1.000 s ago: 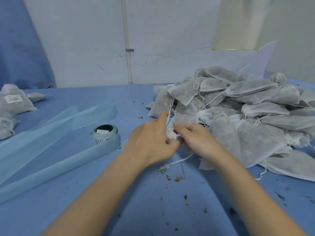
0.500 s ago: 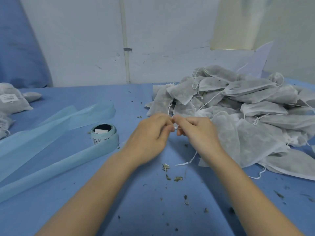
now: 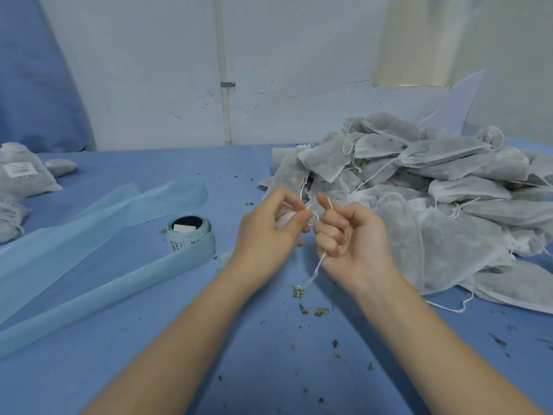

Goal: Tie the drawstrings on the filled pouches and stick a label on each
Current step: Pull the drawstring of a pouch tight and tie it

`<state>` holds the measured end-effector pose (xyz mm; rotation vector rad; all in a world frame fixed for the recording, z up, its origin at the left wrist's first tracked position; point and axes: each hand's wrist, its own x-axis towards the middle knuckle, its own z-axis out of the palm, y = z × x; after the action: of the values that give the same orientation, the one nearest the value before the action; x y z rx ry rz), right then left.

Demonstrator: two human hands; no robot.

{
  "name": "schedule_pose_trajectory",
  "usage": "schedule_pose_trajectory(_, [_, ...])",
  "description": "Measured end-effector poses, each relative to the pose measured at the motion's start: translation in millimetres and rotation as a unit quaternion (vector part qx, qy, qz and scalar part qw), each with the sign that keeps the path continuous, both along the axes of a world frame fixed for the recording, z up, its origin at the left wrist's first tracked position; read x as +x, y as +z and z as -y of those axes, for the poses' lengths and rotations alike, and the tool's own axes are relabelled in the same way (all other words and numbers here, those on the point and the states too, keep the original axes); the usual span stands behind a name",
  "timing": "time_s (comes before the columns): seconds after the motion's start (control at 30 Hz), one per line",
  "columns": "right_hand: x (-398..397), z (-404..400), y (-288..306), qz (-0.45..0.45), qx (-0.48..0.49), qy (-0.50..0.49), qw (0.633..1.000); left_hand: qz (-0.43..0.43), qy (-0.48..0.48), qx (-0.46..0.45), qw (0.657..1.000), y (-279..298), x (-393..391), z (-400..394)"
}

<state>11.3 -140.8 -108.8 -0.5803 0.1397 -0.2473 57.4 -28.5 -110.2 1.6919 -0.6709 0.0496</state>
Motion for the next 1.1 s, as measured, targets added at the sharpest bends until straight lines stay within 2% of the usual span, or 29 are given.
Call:
schedule_pose_trajectory(0.13, [3.8,-7.4,-2.3,0.011,-0.065,0.025,0.997,0.045,0.070,0.017,0.996,-1.7,2.8,-0.1])
schedule_pose_trajectory(0.2, [4.3,-9.7,-2.0,-0.002,-0.148,0.030,0.989,0.091,0.101,0.028,0.990,-2.6,3.8,-1.3])
schedule_pose_trajectory(0.23, [3.3,-10.9,-1.8,-0.020,-0.227,0.023,0.974,0.111,0.111,0.038,0.987,-3.0,4.5,-2.2])
schedule_pose_trajectory(0.3, [0.8,-13.4,-1.4,-0.067,-0.401,-0.004,0.914,0.128,0.119,0.068,0.982,-3.9,6.8,-3.9])
schedule_pose_trajectory(0.33, [0.4,-14.1,-1.2,-0.085,-0.447,-0.013,0.890,0.126,0.116,0.081,0.982,-4.3,8.1,-4.7])
schedule_pose_trajectory(0.47, [-0.4,-14.9,0.8,-0.106,-0.478,0.004,0.872,0.120,0.107,0.115,0.980,-4.5,7.7,-2.9])
schedule_pose_trajectory(0.63, [-3.1,-13.7,1.1,-0.095,-0.526,-0.011,0.845,0.084,0.152,0.107,0.979,-3.1,7.4,0.2])
schedule_pose_trajectory(0.77, [-2.7,-14.6,-4.1,-0.083,-0.643,-0.147,0.747,0.072,0.158,0.111,0.979,-1.3,6.1,0.1])
schedule_pose_trajectory(0.8, [-2.1,-13.9,-5.5,-0.085,-0.650,-0.164,0.737,0.066,0.153,0.104,0.981,-0.8,6.1,-0.4])
schedule_pose_trajectory(0.87, [0.3,-9.8,-8.5,-0.101,-0.641,-0.173,0.741,0.051,0.139,0.081,0.986,0.5,6.9,-1.5])
schedule_pose_trajectory(0.97, [2.6,-2.9,-10.6,-0.135,-0.593,-0.123,0.784,0.006,0.107,0.029,0.994,2.5,8.3,-3.6])
schedule_pose_trajectory(1.03, [2.0,-0.4,-11.4,-0.129,-0.557,-0.090,0.815,-0.028,0.080,0.009,0.996,4.6,9.6,-5.6])
schedule_pose_trajectory(1.1, [0.8,1.7,-10.2,-0.115,-0.538,-0.086,0.830,-0.051,0.035,0.009,0.998,6.0,10.6,-8.0])
